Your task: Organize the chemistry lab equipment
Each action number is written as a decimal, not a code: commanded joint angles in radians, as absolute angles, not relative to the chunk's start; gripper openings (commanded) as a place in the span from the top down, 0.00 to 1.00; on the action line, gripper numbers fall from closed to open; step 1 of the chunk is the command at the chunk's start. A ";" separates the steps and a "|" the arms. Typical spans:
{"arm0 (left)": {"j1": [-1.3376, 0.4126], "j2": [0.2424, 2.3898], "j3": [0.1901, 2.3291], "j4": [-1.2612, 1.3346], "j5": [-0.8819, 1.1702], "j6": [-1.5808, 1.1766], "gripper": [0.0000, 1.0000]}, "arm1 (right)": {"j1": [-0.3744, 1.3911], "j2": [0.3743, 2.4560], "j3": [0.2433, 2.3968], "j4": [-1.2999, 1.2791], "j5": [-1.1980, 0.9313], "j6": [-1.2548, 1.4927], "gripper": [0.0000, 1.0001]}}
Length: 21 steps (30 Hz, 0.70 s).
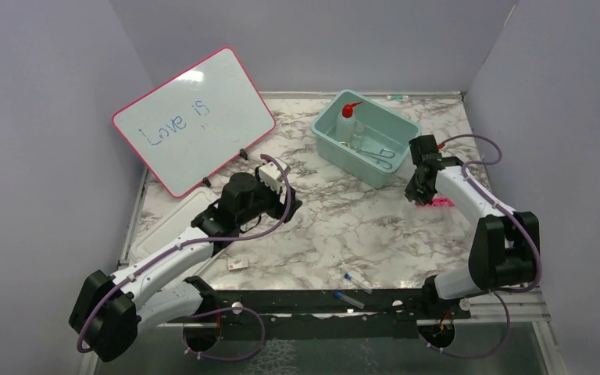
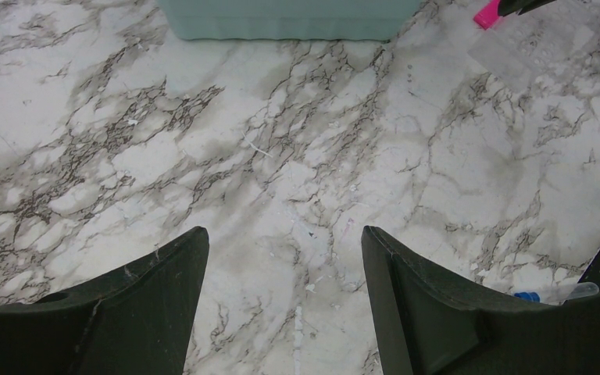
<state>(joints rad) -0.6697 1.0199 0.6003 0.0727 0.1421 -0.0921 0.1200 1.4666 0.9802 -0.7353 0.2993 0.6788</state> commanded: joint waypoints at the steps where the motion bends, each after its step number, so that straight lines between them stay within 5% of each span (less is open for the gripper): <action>1: -0.670 1.026 0.618 0.107 0.158 -0.103 0.25 | 0.142 1.494 0.994 -0.760 0.363 0.673 0.90; 5: -0.670 1.026 0.618 0.110 0.164 -0.106 0.25 | 0.148 1.500 0.992 -0.748 0.340 0.655 0.85; 12: -0.670 1.023 0.621 0.110 0.163 -0.106 0.25 | 0.149 1.434 1.037 -0.767 0.292 0.641 0.60; 21: -0.670 1.020 0.626 0.120 0.157 -0.124 0.25 | 0.150 1.343 1.102 -0.894 0.304 0.618 0.55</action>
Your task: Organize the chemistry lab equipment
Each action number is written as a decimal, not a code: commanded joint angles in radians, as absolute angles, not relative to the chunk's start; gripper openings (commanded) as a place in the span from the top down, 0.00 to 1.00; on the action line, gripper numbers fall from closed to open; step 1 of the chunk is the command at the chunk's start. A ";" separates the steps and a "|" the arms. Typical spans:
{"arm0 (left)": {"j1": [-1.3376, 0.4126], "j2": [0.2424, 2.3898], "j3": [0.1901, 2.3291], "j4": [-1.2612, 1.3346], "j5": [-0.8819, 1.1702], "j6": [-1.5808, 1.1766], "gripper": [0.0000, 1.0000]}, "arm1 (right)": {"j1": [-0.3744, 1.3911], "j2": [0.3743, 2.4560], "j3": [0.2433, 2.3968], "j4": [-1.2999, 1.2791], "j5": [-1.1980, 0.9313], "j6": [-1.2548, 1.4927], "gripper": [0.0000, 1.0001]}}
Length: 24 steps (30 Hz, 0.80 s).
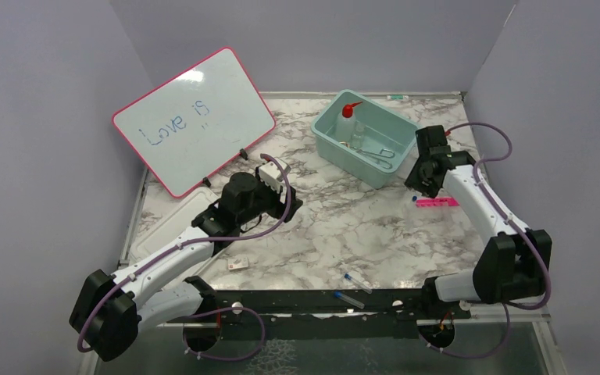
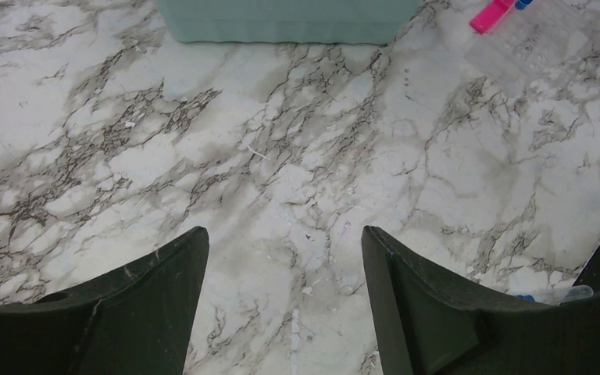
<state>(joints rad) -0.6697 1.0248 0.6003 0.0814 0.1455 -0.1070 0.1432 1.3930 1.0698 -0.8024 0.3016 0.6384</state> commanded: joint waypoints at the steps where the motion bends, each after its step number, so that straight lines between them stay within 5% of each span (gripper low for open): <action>1: -0.670 1.019 0.626 0.120 0.156 -0.129 0.25 | 0.151 1.327 1.105 -0.910 0.296 0.608 0.55; 7: -0.670 1.015 0.622 0.153 0.149 -0.172 0.26 | 0.272 1.234 1.128 -0.984 0.241 0.581 0.55; 24: -0.669 0.956 0.655 0.091 -0.265 -0.337 0.25 | 1.082 1.415 0.987 -0.963 0.069 0.748 0.49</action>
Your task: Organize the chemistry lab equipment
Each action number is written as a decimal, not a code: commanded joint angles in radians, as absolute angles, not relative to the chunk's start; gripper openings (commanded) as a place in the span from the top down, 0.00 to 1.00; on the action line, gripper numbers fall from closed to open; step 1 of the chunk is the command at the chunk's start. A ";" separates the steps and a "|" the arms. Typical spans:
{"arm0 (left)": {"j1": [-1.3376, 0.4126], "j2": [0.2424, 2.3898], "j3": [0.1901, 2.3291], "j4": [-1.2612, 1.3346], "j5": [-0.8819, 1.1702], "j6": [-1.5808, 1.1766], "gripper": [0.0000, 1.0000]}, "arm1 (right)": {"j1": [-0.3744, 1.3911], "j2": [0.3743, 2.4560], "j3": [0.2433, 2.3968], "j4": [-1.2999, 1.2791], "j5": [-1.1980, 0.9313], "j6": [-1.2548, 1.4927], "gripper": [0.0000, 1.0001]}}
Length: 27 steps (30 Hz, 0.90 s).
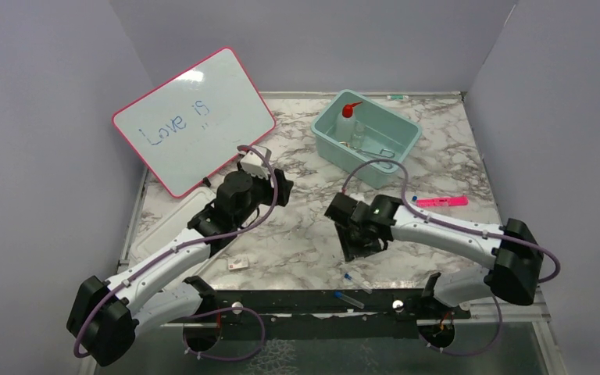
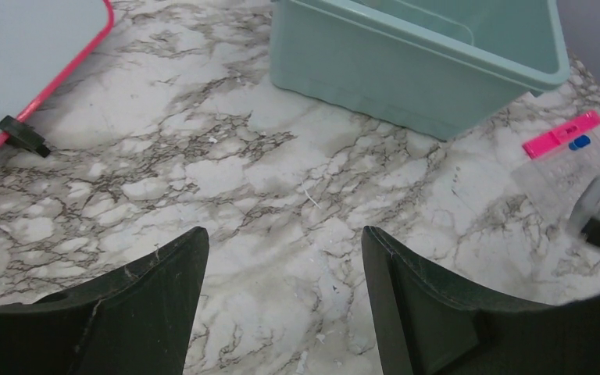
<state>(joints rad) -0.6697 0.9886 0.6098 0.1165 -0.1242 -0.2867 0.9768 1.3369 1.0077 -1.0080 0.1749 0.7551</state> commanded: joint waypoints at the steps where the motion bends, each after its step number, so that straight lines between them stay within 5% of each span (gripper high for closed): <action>1: -0.670 0.950 0.655 0.088 -0.283 -0.338 0.25 | 1.107 1.441 0.984 -0.950 0.044 0.729 0.48; 16: -0.660 0.940 0.666 0.026 -0.425 -0.342 0.25 | 1.181 1.619 0.916 -0.899 0.074 0.659 0.50; 27: -0.655 0.932 0.653 0.014 -0.413 -0.362 0.25 | 1.136 1.684 0.865 -0.788 0.071 0.553 0.69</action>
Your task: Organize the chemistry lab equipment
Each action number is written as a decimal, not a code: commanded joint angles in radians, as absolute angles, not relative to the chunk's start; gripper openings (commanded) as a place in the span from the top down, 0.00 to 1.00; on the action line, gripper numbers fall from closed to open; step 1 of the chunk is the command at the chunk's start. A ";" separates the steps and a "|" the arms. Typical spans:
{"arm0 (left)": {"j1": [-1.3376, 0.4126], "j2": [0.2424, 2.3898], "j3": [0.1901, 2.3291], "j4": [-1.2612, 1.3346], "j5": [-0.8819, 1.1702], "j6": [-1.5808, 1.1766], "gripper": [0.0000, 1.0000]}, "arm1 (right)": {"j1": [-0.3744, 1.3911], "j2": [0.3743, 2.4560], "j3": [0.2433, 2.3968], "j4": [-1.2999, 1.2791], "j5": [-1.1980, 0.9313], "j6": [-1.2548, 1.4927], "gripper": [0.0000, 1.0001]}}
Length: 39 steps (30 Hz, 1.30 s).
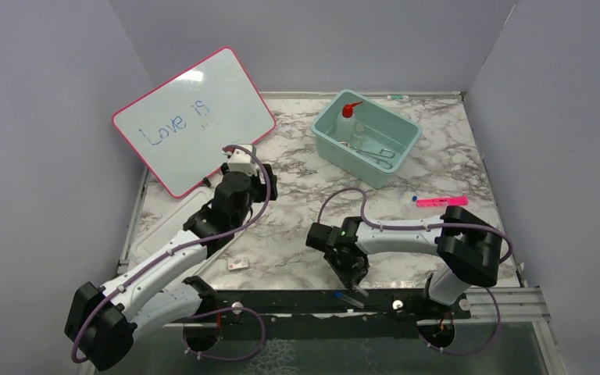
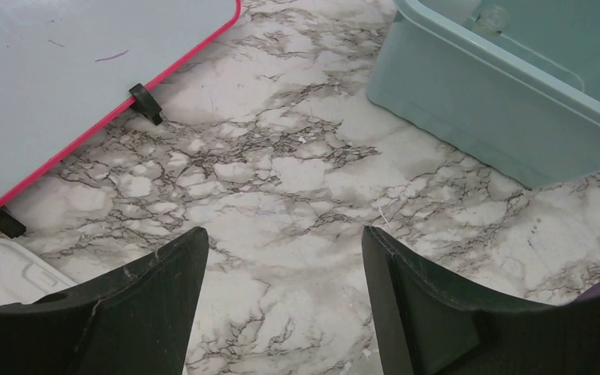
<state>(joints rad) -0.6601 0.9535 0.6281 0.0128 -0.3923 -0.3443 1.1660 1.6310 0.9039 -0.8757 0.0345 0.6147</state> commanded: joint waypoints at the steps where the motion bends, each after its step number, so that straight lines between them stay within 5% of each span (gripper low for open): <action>1: -0.654 0.934 0.653 0.013 -0.407 -0.365 0.25 | 1.123 1.684 0.866 -0.782 0.078 0.542 0.71; 9: -0.653 0.927 0.626 0.051 -0.322 -0.419 0.25 | 1.030 1.602 0.975 -0.756 0.168 0.485 0.84; 24: -0.653 1.013 0.620 0.368 0.286 -0.432 0.19 | 0.845 1.310 1.105 -0.276 0.304 0.577 0.84; 39: -0.655 1.154 0.709 0.437 0.448 -0.427 0.56 | 0.844 1.218 1.103 -0.195 0.142 0.702 0.83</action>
<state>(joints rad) -0.6556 1.1412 0.6788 0.3817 0.3855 -0.4480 0.8448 1.2358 1.0893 -0.2100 0.1944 0.6735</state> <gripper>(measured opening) 0.498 0.183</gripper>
